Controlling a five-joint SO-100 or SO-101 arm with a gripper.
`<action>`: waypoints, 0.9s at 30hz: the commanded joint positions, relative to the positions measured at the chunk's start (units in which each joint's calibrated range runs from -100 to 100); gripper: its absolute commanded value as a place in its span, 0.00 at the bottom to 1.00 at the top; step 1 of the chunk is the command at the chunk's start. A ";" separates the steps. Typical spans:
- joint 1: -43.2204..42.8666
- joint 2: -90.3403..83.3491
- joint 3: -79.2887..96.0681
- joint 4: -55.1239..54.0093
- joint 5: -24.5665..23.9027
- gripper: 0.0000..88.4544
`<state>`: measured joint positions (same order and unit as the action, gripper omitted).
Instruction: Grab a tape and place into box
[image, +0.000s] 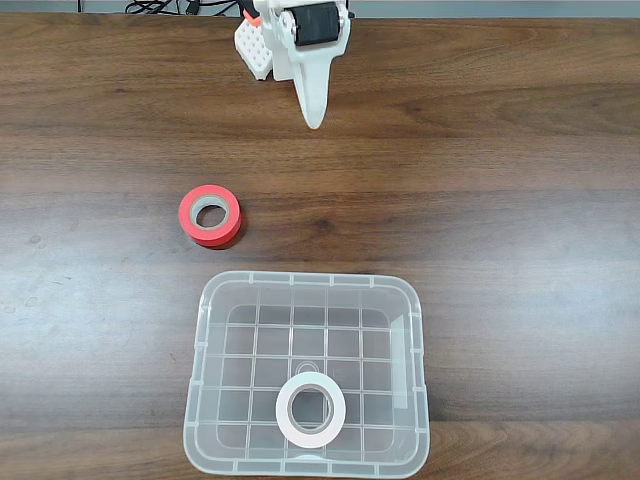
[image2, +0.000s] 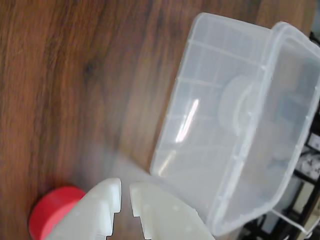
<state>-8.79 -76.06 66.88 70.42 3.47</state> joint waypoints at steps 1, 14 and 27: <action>3.67 -13.73 15.60 -4.50 -0.20 0.01; 6.52 -22.98 30.06 -4.41 -5.84 0.01; 6.45 -22.98 29.88 -3.13 -5.63 0.02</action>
<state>-2.40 -98.07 97.83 67.46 -1.59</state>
